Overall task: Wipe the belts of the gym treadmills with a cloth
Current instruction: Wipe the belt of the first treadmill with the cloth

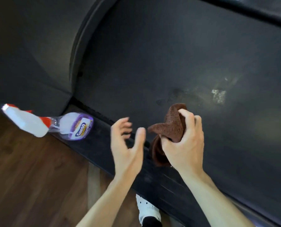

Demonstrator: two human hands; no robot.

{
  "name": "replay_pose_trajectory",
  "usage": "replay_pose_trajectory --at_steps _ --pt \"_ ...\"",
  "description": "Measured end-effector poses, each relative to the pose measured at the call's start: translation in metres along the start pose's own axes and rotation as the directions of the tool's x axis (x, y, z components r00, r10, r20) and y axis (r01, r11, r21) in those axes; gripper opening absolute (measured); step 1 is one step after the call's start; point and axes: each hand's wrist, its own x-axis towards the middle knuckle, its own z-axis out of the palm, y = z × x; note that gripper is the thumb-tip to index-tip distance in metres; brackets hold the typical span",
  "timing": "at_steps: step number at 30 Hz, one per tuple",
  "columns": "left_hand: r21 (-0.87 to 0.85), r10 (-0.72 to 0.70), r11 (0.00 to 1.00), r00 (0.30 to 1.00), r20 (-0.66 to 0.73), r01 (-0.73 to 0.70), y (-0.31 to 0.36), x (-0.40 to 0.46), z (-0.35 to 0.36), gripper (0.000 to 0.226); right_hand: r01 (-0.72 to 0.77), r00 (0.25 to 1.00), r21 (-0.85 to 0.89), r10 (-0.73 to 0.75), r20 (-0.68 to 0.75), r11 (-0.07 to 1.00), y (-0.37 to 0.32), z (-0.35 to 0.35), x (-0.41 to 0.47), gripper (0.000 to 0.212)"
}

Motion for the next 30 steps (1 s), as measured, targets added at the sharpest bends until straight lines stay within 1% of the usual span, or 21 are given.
replay_pose_trajectory --at_steps 1,2,3,4,5,7,9,10,12,14,15,16,18,19,20,21,23,25,27,28,30 --pt "0.065 0.071 0.994 0.970 0.231 -0.089 0.015 -0.001 0.013 0.065 -0.009 1.000 -0.009 0.009 -0.018 1.000 0.005 -0.006 0.002 0.072" --pt "0.089 0.107 0.983 0.895 0.433 -0.160 0.033 -0.002 0.028 0.075 -0.013 0.999 -0.024 0.012 -0.039 1.000 0.010 -0.012 0.002 0.073" --pt "0.096 0.117 0.973 0.804 0.582 -0.211 0.042 0.001 0.038 0.078 -0.031 0.998 -0.041 0.029 -0.059 0.999 0.014 -0.019 0.003 0.076" --pt "0.103 0.109 0.966 0.732 0.672 -0.238 0.052 0.003 0.048 0.075 -0.057 0.996 -0.055 0.053 -0.074 0.997 0.017 -0.025 0.004 0.080" --pt "0.111 0.093 0.962 0.684 0.723 -0.249 0.057 0.007 0.056 0.069 -0.082 0.994 -0.064 0.076 -0.085 0.995 0.021 -0.030 0.004 0.084" --pt "0.157 0.032 0.955 0.616 0.787 -0.251 0.064 0.012 0.069 0.054 -0.153 0.987 -0.087 0.148 -0.067 0.984 0.026 -0.042 0.005 0.092" --pt "0.208 0.000 0.931 0.570 0.822 -0.299 0.065 0.012 0.079 0.035 -0.260 0.965 -0.135 0.260 -0.017 0.956 0.033 -0.053 0.005 0.093" --pt "0.214 0.008 0.917 0.551 0.835 -0.337 0.064 0.013 0.084 0.024 -0.287 0.957 -0.186 0.290 -0.008 0.940 0.038 -0.058 0.003 0.092" --pt "0.219 0.044 0.877 0.525 0.850 -0.427 0.062 0.016 0.094 0.012 -0.298 0.954 -0.281 0.297 -0.047 0.912 0.046 -0.064 -0.002 0.094" --pt "0.235 0.085 0.815 0.510 0.856 -0.530 0.053 0.024 0.106 0.015 -0.317 0.949 -0.354 0.293 -0.120 0.880 0.056 -0.065 -0.004 0.104" --pt "0.268 0.093 0.780 0.528 0.844 -0.566 0.044 0.030 0.113 0.017 -0.353 0.936 -0.390 0.322 -0.145 0.850 0.063 -0.062 -0.003 0.111" --pt "0.331 0.079 0.751 0.574 0.815 -0.572 0.034 0.037 0.119 0.019 -0.400 0.916 -0.423 0.371 -0.153 0.813 0.068 -0.059 -0.001 0.118" --pt "0.468 0.018 0.744 0.715 0.699 -0.477 0.016 0.053 0.123 0.030 -0.442 0.892 -0.464 0.429 -0.139 0.768 0.075 -0.050 0.002 0.120" --pt "0.504 0.016 0.749 0.772 0.636 -0.431 0.008 0.058 0.121 0.037 -0.418 0.904 -0.469 0.408 -0.129 0.778 0.077 -0.045 0.004 0.115" --pt "0.528 0.046 0.734 0.808 0.588 -0.426 0.002 0.062 0.116 0.042 -0.374 0.924 -0.468 0.364 -0.116 0.801 0.078 -0.040 0.004 0.107" --pt "0.552 0.097 0.695 0.821 0.563 -0.461 -0.004 0.065 0.109 0.046 -0.322 0.945 -0.464 0.312 -0.101 0.825 0.078 -0.035 0.005 0.100" --pt "0.608 0.167 0.562 0.796 0.581 -0.561 -0.018 0.066 0.091 0.053 -0.254 0.967 -0.443 0.243 -0.083 0.860 0.078 -0.023 0.005 0.092" --pt "0.638 0.156 0.441 0.755 0.637 -0.631 -0.031 0.065 0.071 0.062 -0.264 0.963 -0.417 0.259 -0.071 0.869 0.078 -0.012 0.009 0.094" --pt "0.642 0.133 0.341 0.711 0.690 -0.687 -0.044 0.066 0.053 0.069 -0.361 0.928 -0.395 0.367 -0.064 0.845 0.078 -0.001 0.019 0.105" --pt "0.642 0.124 0.312 0.700 0.704 -0.701 -0.052 0.067 0.046 0.071 -0.427 0.898 -0.382 0.435 -0.070 0.820 0.079 0.006 0.026 0.111" --pt "0.639 0.113 0.306 0.693 0.712 -0.706 -0.064 0.070 0.035 0.074 -0.527 0.842 -0.356 0.530 -0.098 0.772 0.078 0.020 0.038 0.125"
